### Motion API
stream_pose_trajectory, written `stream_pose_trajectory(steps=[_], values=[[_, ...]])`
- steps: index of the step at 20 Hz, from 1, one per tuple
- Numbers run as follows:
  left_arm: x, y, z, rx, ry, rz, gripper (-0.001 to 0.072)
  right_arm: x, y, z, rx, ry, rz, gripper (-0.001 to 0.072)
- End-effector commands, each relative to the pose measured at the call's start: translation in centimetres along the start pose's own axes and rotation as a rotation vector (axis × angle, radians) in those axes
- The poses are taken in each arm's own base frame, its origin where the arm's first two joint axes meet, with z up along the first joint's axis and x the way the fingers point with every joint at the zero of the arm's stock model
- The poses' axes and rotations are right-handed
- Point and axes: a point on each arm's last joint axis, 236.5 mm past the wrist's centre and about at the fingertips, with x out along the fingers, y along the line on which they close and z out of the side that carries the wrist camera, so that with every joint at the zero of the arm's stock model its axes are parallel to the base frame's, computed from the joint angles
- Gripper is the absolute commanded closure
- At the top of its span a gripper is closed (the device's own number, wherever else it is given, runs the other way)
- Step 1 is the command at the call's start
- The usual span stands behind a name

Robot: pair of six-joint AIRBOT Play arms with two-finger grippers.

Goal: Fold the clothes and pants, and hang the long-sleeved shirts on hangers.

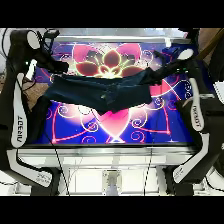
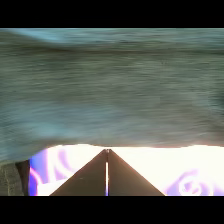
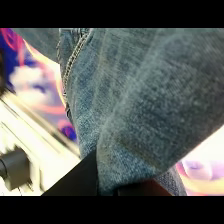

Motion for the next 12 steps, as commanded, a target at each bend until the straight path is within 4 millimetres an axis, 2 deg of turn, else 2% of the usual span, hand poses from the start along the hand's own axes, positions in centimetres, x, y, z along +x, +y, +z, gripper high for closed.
stream_pose_trajectory(steps=[1, 2, 4, 6, 7, 9, 12], values=[[-3.2, -2.9, -0.6, 0.055, -0.014, -0.023, 0.0694, -6.2, 0.3, -3.7, 0.028, -0.022, -0.088, 0.066], [-3.5, -4.9, -0.2, 0.083, -0.033, -0.058, 0.0695, -7.5, 1.2, -3.2, 0.029, -0.087, -0.092, 0.066], [-2.3, -10.3, 1.4, 0.134, -0.09, -0.183, 0.0695, -9.6, 3.6, -0.7, -0.009, -0.27, -0.103, 0.066], [1.0, -15.8, 2.9, 0.168, -0.131, -0.283, 0.0695, -10.8, 6.6, 2.8, -0.059, -0.446, -0.063, 0.066], [3.3, -18.5, 2.7, 0.189, -0.111, -0.321, 0.0695, -10.6, 7.8, 4.3, -0.063, -0.505, -0.04, 0.066], [7.8, -23.6, 0.8, 0.231, -0.024, -0.392, 0.0695, -9.2, 9.0, 6.5, -0.053, -0.565, -0.033, 0.0659], [13.7, -28.7, -1.0, 0.269, 0.021, -0.427, 0.0695, -4.2, 8.8, 6.4, -0.066, -0.471, -0.091, 0.066]])
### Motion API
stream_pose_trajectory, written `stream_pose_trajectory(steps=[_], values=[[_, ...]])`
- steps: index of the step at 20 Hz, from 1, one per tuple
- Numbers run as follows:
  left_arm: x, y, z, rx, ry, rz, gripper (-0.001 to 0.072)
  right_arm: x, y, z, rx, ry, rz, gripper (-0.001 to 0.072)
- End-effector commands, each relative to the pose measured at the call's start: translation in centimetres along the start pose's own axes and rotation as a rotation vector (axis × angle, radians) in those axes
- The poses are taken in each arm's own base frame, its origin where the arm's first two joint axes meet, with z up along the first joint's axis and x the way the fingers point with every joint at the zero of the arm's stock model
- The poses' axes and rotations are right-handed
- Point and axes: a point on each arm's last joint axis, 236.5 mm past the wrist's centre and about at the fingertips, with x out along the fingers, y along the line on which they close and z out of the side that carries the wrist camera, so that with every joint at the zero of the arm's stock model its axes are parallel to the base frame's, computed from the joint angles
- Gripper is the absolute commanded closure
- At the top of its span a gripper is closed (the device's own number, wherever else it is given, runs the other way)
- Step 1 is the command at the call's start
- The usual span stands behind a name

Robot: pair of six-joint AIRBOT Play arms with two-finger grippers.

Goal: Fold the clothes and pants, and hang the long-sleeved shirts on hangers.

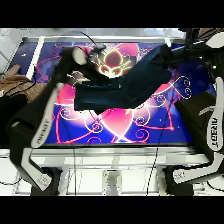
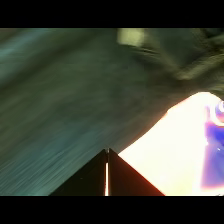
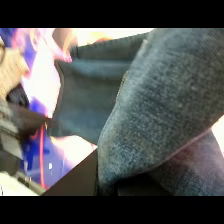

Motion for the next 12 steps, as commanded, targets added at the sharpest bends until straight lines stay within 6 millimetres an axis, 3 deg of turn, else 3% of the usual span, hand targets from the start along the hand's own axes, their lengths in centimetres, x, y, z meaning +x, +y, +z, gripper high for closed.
stream_pose_trajectory(steps=[1, 3, 5, 12], values=[[8.4, -4.7, -0.3, 0.028, 0.019, -0.081, 0.0695, 4.3, 0.5, -0.9, -0.034, 0.025, -0.059, 0.066], [10.8, -5.2, -0.6, 0.011, 0.023, -0.082, 0.0694, 5.9, -0.3, -2.0, -0.071, 0.067, -0.117, 0.0659], [11.8, -4.9, -0.3, -0.01, 0.004, -0.076, 0.0695, 5.9, -1.6, -1.8, -0.097, 0.06, -0.184, 0.066], [11.5, -3.3, 3.7, -0.056, -0.164, -0.051, 0.0695, 6.6, 0.1, -1.7, -0.082, 0.039, -0.147, 0.066]])
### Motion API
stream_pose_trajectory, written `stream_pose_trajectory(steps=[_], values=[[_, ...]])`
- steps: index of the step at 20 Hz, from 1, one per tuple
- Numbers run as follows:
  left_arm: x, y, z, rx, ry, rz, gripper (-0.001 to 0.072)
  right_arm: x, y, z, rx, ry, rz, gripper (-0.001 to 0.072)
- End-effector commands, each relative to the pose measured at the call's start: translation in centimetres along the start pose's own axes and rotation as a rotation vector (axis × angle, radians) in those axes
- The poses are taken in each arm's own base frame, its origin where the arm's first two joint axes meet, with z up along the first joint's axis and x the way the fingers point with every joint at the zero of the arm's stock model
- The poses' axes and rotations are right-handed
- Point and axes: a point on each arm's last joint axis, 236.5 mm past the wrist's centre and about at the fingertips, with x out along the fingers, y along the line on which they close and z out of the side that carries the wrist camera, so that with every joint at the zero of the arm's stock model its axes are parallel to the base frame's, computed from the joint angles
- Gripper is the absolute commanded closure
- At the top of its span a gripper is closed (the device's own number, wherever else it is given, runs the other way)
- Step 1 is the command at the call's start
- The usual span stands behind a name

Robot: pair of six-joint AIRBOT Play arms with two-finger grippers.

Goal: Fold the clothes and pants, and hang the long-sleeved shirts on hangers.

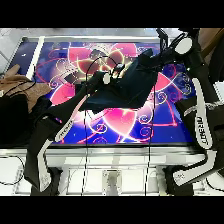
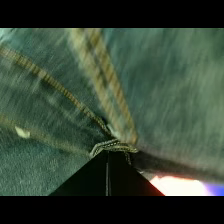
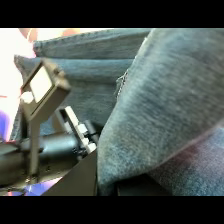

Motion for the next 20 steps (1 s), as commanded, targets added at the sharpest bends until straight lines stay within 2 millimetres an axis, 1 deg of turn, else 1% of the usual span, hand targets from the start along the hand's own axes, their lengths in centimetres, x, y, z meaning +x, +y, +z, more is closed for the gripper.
stream_pose_trajectory(steps=[1, 3, 4, 5, 6, 7, 8, 10, 11, 13, 16, 18, 20], values=[[0.2, 0.4, 2.1, -0.019, -0.09, 0.008, 0.0695, 0.1, 0.2, 0.4, -0.013, -0.021, -0.013, 0.066], [0.2, -0.1, 2.6, -0.039, -0.112, -0.007, 0.0695, -1.2, -0.5, 1.8, -0.044, -0.066, -0.061, 0.066], [0.2, -0.5, 2.9, -0.048, -0.126, -0.02, 0.0695, -2.2, -0.6, 2.8, -0.054, -0.098, -0.074, 0.066], [0.1, -0.8, 3.4, -0.062, -0.146, -0.036, 0.0695, -3.4, -0.4, 3.7, -0.062, -0.126, -0.072, 0.066], [0.0, -1.4, 4.0, -0.079, -0.17, -0.058, 0.0696, -4.5, -0.2, 4.3, -0.068, -0.141, -0.073, 0.066], [-0.1, -1.7, 4.5, -0.093, -0.193, -0.073, 0.0695, -5.4, -0.3, 4.3, -0.071, -0.138, -0.077, 0.066], [-0.2, -2.1, 4.9, -0.101, -0.21, -0.084, 0.0695, -5.8, -0.7, 3.8, -0.067, -0.114, -0.085, 0.066], [0.2, -2.6, 4.9, -0.101, -0.214, -0.092, 0.0695, -5.7, -2.4, 2.1, -0.056, -0.038, -0.13, 0.066], [0.7, -2.9, 4.6, -0.098, -0.205, -0.094, 0.0695, -5.5, -3.1, 1.4, -0.054, -0.009, -0.155, 0.066], [1.9, -3.3, 3.7, -0.094, -0.181, -0.097, 0.0695, -5.1, -3.6, 0.9, -0.05, 0.01, -0.164, 0.066], [3.5, -3.8, 2.8, -0.101, -0.161, -0.106, 0.0696, -3.4, -2.5, 0.6, -0.072, 0.024, -0.149, 0.066], [3.9, -3.7, 2.8, -0.111, -0.164, -0.111, 0.0695, -1.0, -1.2, -0.1, -0.096, 0.055, -0.132, 0.0661], [3.8, -3.2, 2.8, -0.116, -0.164, -0.106, 0.0695, 1.8, 0.2, -1.0, -0.123, 0.083, -0.113, 0.066]])
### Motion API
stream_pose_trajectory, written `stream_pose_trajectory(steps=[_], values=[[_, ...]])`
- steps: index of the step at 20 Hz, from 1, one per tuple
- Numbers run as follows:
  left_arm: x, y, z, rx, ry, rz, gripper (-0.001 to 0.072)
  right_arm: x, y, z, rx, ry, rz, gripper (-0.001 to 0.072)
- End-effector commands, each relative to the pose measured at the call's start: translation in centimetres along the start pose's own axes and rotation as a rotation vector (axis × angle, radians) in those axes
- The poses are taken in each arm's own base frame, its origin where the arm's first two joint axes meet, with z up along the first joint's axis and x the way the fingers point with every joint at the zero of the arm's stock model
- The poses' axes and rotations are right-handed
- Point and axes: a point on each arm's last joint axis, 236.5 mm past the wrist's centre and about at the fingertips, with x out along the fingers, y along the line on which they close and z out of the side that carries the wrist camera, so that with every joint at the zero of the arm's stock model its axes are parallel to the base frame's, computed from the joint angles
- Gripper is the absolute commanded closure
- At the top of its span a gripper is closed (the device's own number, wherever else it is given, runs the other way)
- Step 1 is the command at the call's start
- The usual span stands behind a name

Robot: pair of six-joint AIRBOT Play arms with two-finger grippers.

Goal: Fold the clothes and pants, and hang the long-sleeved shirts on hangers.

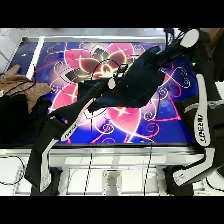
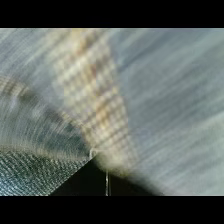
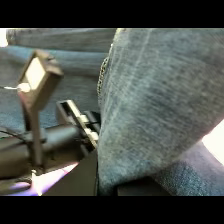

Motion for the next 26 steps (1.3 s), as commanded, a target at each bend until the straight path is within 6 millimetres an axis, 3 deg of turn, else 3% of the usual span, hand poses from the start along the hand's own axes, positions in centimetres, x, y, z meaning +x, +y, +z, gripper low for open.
stream_pose_trajectory(steps=[1, 3, 5, 7, 10, 13, 15, 18, 21, 22, 23, 24, 26], values=[[-0.1, 0.8, 0.0, -0.017, 0.007, 0.003, 0.0695, 4.0, 2.9, -1.0, -0.048, 0.039, 0.027, 0.0661], [-2.5, 3.2, 0.3, -0.023, 0.047, 0.037, 0.0695, 5.6, 5.0, -1.0, -0.056, 0.026, 0.051, 0.0661], [-6.8, 7.0, 1.1, -0.036, 0.085, 0.098, 0.0695, 6.1, 7.4, -0.4, -0.054, -0.016, 0.086, 0.066], [-12.5, 10.6, 1.7, -0.049, 0.122, 0.138, 0.0695, 6.4, 9.7, -0.2, -0.056, -0.048, 0.119, 0.0661], [-20.9, 14.4, 1.7, -0.042, 0.165, 0.173, 0.0695, 7.5, 12.9, 0.2, -0.02, -0.093, 0.171, 0.0661], [-28.1, 17.4, 2.0, -0.09, 0.131, 0.224, 0.0695, 10.5, 16.2, -0.5, 0.04, -0.088, 0.242, 0.0662], [-31.6, 18.9, 2.1, -0.12, 0.101, 0.256, 0.0695, 13.3, 19.0, -1.9, 0.065, -0.068, 0.298, 0.0661], [-34.7, 20.3, 2.0, -0.153, 0.072, 0.288, 0.0695, 17.4, 23.4, -4.5, 0.076, -0.049, 0.381, 0.0661], [-35.2, 20.4, 1.5, -0.147, 0.09, 0.286, 0.0695, 20.2, 28.2, -6.6, 0.033, -0.088, 0.473, 0.066], [-35.2, 20.3, 1.4, -0.138, 0.096, 0.283, 0.0695, 20.4, 29.7, -6.8, 0.017, -0.113, 0.506, 0.0615], [-35.1, 20.2, 1.4, -0.136, 0.098, 0.28, 0.0695, 20.2, 30.7, -6.7, 0.006, -0.138, 0.529, 0.0404], [-35.1, 20.0, 1.4, -0.136, 0.098, 0.274, 0.0695, 19.6, 31.3, -6.3, 0.0, -0.157, 0.549, 0.024], [-35.1, 20.0, 1.4, -0.137, 0.098, 0.274, 0.0695, 18.0, 31.0, -5.3, -0.056, -0.16, 0.558, 0.0229]])
